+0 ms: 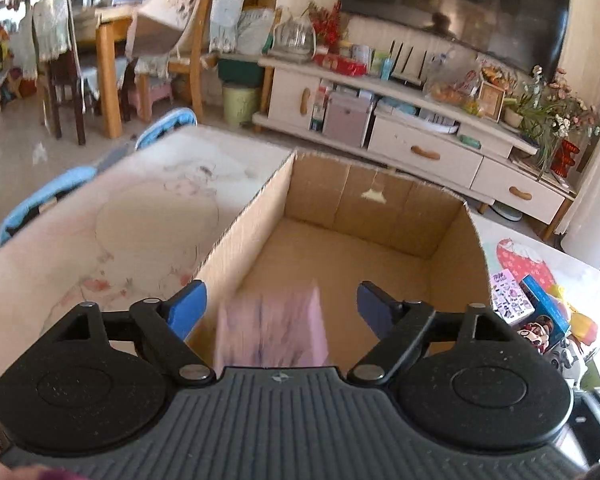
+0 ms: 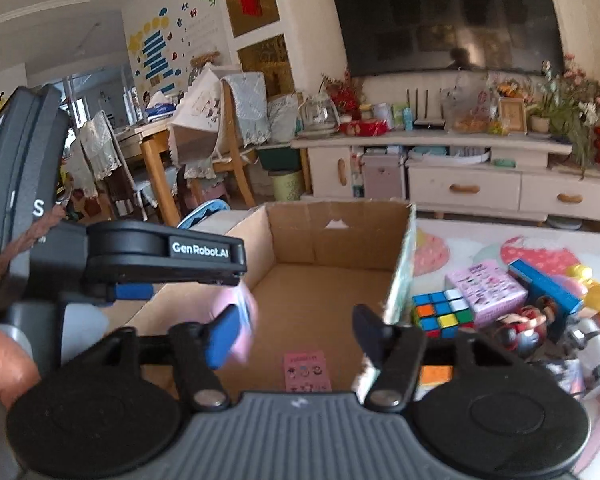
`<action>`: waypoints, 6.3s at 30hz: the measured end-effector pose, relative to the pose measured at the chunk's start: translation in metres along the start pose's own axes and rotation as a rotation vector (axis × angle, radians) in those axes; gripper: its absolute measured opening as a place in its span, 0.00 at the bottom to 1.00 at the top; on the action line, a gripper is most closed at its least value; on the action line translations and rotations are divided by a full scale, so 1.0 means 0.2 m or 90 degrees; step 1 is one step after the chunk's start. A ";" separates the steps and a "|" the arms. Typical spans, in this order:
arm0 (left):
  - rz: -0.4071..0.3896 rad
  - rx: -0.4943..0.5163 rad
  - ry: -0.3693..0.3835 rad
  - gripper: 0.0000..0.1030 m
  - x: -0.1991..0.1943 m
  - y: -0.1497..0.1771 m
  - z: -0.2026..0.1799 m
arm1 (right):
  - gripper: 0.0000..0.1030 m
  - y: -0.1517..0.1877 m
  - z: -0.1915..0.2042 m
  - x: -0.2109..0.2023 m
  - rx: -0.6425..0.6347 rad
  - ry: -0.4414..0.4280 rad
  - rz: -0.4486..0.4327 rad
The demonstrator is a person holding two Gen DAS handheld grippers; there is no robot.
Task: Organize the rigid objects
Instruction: 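Carry both pink boxes over the cardboard box and open both tools to drop them, then move both tools back over the pile toward the next objects, then grasp the black hexagonal cube with the left tool while the right grasps the green medicine box, then carry both objects into the cardboard box and open both tools to release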
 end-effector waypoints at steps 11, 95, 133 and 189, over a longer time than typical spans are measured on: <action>-0.047 0.042 0.056 1.00 -0.09 0.06 -0.12 | 0.96 0.03 -0.06 -0.31 -0.054 0.137 -0.088; 0.018 0.264 0.248 1.00 -0.03 0.68 -1.00 | 0.99 0.28 -1.35 -0.48 0.152 0.346 -0.032; 0.038 0.244 0.243 0.86 0.02 0.71 -0.95 | 0.68 0.34 -1.32 -0.48 0.115 0.368 -0.023; -0.032 0.120 0.352 0.84 -0.27 0.40 -0.46 | 0.67 0.17 -0.43 -0.60 -0.044 0.231 -0.037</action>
Point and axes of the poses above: each gripper's, at about its wrist camera, not at the fingertips, and x roughly the way its jaws point, z to its left, y to its underside, the point moved 1 cm from there along x, roughly the way its jaws point, and after that the axes turned 13 degrees about -y, right-handed, at the moved point
